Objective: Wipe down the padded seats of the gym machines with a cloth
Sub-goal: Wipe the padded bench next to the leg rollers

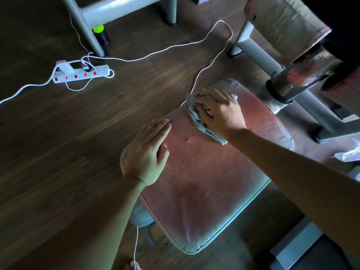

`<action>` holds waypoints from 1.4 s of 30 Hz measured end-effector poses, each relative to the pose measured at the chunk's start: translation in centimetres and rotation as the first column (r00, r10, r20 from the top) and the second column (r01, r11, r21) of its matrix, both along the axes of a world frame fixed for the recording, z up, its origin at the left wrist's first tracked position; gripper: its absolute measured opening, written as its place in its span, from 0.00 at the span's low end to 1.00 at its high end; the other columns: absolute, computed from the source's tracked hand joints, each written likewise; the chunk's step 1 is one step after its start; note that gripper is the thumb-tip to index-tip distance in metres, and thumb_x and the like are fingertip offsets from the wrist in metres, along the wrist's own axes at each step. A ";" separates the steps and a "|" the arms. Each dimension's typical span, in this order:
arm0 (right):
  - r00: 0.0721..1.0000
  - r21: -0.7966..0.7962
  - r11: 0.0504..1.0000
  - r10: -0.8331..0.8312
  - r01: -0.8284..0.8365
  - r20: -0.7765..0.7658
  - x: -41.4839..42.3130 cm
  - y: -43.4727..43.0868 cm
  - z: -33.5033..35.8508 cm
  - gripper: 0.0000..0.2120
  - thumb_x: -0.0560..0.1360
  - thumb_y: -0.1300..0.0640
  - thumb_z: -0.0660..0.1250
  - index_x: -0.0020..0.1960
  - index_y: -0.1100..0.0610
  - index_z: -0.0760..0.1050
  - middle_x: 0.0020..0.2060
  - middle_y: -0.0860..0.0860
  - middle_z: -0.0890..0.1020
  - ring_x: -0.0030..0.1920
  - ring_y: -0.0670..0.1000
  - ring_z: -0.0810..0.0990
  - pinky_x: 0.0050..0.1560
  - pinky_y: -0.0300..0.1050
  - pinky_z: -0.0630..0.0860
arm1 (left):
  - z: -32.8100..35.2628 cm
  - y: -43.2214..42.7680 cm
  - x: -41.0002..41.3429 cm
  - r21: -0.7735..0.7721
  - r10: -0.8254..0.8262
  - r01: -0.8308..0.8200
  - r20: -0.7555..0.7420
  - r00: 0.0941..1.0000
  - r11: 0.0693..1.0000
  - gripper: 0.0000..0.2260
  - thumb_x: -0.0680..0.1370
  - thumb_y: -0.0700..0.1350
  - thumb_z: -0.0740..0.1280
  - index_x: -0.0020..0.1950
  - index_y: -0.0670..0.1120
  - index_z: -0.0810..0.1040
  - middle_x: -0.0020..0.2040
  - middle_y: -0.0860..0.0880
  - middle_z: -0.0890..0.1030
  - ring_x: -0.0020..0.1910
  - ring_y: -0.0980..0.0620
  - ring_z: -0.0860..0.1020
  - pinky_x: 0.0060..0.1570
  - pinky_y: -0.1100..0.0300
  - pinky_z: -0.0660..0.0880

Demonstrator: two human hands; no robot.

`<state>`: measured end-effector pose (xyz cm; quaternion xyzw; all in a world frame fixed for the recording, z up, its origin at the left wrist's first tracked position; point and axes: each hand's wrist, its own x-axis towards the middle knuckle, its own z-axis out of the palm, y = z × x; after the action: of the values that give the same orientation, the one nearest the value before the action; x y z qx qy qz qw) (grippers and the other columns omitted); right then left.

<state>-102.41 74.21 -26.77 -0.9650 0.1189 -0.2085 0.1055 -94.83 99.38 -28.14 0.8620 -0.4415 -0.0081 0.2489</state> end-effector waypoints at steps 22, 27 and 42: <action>0.865 0.106 0.861 -0.501 0.497 0.020 -8.6 8.7 -0.2 0.13 0.77 0.51 0.68 0.59 0.52 0.83 0.59 0.51 0.82 0.56 0.57 0.80 0.59 0.54 0.70 | 2.6 -3.0 1.1 -0.016 -0.098 0.096 -0.118 0.988 0.995 0.15 0.77 0.45 0.63 0.61 0.43 0.78 0.63 0.48 0.78 0.67 0.43 0.75 0.64 0.44 0.72; 0.863 0.136 0.857 -0.504 0.496 0.027 -8.7 8.3 -0.3 0.13 0.76 0.52 0.69 0.60 0.51 0.83 0.60 0.49 0.81 0.58 0.56 0.79 0.59 0.54 0.70 | 1.4 -5.5 3.5 0.174 -0.511 0.506 -0.018 0.859 0.845 0.24 0.84 0.49 0.58 0.80 0.44 0.64 0.81 0.49 0.60 0.81 0.46 0.56 0.77 0.44 0.58; 0.845 0.176 0.833 -0.534 0.525 0.004 -8.7 8.3 -0.5 0.11 0.78 0.51 0.69 0.56 0.54 0.83 0.61 0.51 0.81 0.60 0.56 0.79 0.60 0.53 0.68 | 1.3 -5.9 3.5 0.207 -0.485 0.487 -0.066 0.872 0.848 0.24 0.83 0.47 0.56 0.80 0.45 0.64 0.82 0.49 0.59 0.81 0.45 0.56 0.74 0.41 0.62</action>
<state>-111.12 82.48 -27.25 -0.8761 0.3956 -0.2442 0.1278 -91.34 93.51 -26.82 0.7442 -0.6399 -0.1238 0.1457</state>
